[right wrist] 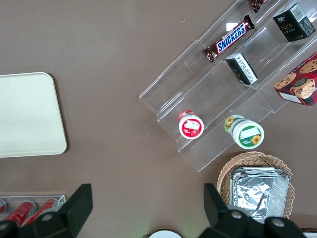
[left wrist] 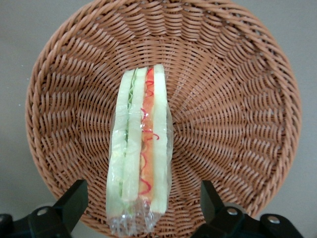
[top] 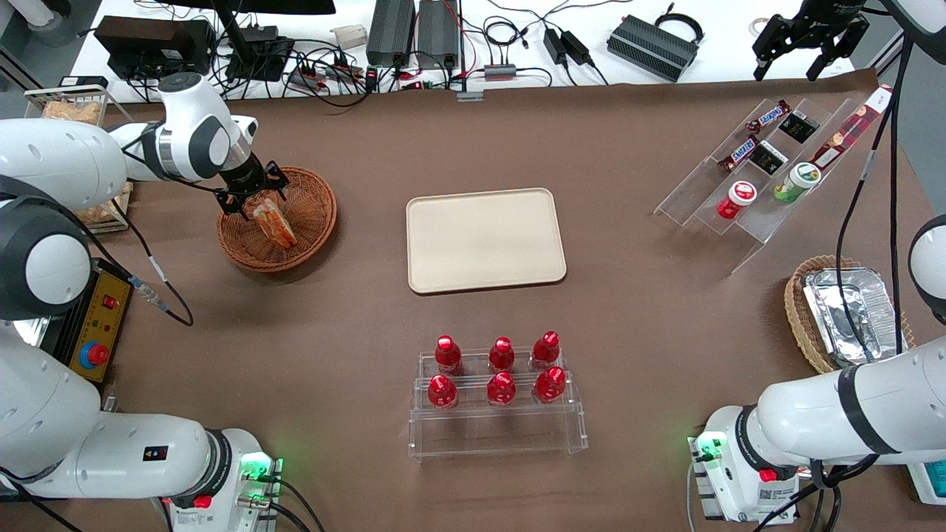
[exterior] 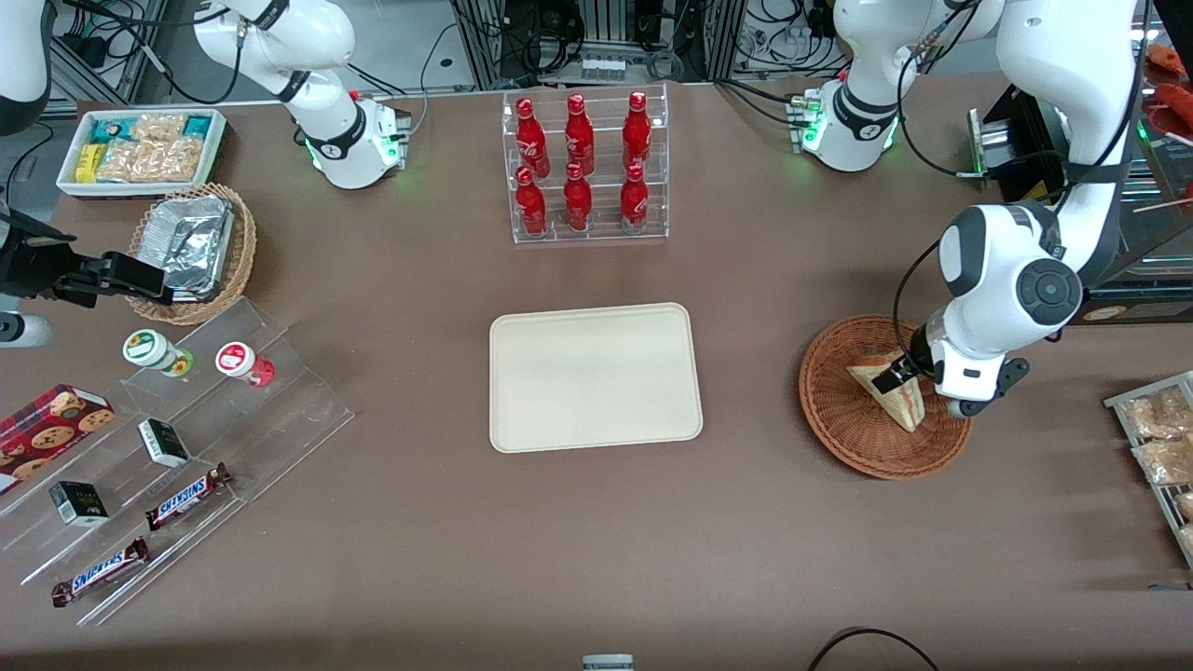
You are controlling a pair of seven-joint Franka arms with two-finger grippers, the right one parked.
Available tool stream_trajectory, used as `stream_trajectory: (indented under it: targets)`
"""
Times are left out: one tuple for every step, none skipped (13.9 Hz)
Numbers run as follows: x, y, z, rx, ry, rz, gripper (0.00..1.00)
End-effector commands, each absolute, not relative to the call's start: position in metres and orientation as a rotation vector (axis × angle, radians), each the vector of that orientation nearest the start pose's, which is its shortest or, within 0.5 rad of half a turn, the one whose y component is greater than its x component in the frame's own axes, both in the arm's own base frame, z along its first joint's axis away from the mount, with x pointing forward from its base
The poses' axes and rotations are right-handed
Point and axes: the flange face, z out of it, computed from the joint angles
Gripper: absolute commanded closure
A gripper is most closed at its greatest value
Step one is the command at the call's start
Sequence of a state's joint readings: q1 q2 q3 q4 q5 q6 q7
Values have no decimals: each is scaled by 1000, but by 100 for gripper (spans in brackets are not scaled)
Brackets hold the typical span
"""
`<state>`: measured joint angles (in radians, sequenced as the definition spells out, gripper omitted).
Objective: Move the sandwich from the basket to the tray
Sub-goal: 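Close the left gripper on the sandwich's pointed end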
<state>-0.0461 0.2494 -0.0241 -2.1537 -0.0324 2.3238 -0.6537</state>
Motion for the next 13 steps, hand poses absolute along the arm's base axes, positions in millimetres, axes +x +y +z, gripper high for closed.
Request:
stream_trajectory:
  targets:
    - [551,-38,261,-2991,-980,108,0]
    - [550,-37,256,-2990,-982,108,0]
    - [549,-36,253,-2986,-986,117,4]
    - [549,-34,253,-2984,-990,119,26]
    - [547,-33,252,-2980,-991,132,66]
    - [546,-32,253,-2978,-993,135,95]
    - [544,-32,259,-2976,-992,144,100]
    - [543,-32,265,-2970,-988,170,100]
    - [544,-34,279,-2966,-982,191,100]
    - [547,-37,295,-2968,-964,204,100]
    - [549,-42,309,-2967,-942,218,100]
    - [551,-48,318,-2976,-908,220,100]
    - [554,-63,329,-2991,-848,215,100]
